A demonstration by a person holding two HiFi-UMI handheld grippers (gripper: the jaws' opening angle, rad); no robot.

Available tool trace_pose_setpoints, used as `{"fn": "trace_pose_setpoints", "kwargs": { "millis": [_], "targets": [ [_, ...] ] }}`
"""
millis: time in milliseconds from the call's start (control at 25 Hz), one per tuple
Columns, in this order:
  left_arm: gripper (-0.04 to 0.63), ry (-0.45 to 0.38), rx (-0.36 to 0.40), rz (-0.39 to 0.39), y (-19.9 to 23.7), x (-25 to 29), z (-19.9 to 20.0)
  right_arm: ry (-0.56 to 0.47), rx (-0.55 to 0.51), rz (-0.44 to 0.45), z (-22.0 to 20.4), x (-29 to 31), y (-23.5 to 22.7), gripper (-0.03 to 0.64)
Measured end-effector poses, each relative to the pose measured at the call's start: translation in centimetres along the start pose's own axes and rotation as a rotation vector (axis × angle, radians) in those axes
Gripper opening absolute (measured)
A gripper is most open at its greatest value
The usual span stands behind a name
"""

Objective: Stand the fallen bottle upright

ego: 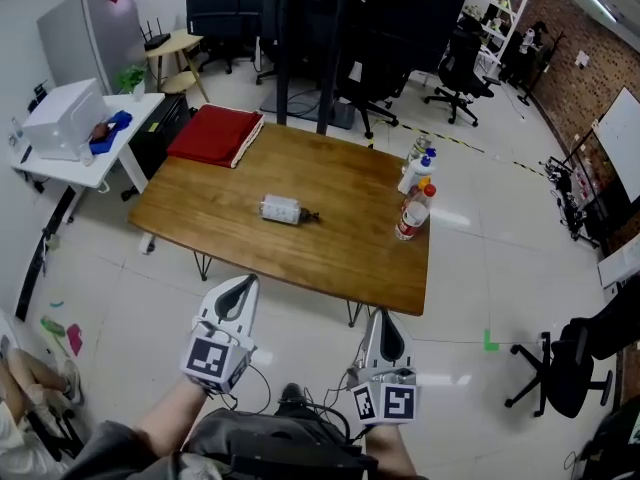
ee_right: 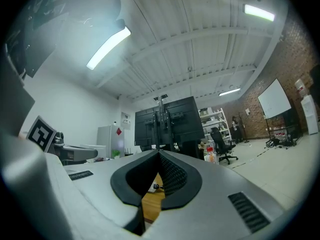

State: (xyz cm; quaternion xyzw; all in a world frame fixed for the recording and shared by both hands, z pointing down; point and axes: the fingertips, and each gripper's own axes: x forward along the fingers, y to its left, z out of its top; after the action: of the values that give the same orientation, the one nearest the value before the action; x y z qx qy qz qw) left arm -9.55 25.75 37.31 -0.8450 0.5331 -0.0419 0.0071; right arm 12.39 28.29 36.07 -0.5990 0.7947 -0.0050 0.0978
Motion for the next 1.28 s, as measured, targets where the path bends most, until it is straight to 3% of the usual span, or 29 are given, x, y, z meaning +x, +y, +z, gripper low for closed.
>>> {"fn": "trace_pose_setpoints", "kwargs": {
  "millis": [480,760,1280],
  "targets": [
    [0.021,0.031,0.032,0.029,1.2,4.6,-0.9,0.017,-0.005,0.066,-0.9,5.3,-1.7,0.009],
    [0.021,0.022,0.018,0.007,3.7,10.2,-1.7,0.027,0.008,0.017,-2.5,9.2,-2.9,0.009],
    [0.021,0.095,0.012,-0.074,11.8,24.5,-5.3,0.081,-0.016,0.011,-5.5,24.7,-2.9,0.009]
  ]
}}
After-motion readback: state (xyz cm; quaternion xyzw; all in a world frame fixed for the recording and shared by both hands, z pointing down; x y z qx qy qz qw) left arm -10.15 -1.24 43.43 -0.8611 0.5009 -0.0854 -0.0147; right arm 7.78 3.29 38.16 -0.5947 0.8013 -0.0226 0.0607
